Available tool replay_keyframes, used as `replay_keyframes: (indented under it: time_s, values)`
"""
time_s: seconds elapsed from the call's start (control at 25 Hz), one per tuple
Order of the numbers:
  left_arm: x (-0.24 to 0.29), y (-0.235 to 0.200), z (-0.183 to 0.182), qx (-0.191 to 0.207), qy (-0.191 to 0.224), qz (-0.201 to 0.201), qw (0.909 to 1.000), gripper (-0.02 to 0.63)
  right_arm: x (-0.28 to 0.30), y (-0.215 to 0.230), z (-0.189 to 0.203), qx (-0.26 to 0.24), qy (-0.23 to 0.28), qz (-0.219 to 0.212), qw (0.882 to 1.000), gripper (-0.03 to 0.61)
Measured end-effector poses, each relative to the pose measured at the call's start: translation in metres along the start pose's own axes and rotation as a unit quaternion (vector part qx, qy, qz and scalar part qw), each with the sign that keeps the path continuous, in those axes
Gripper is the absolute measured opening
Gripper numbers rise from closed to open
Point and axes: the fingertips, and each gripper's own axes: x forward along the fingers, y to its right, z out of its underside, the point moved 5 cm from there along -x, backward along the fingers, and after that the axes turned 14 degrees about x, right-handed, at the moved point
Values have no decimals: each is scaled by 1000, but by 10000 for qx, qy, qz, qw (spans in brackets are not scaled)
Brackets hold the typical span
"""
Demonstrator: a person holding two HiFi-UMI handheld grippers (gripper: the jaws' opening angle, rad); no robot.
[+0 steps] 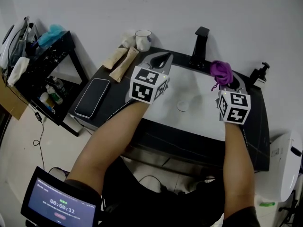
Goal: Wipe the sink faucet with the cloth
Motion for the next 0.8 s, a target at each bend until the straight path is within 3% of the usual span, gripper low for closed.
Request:
replay_keyframes:
  time_s: [0.8]
  values:
    - [0,-1,1,-58,-22,5,10000,17,-3,1,1,-84,-115,93,9999,64]
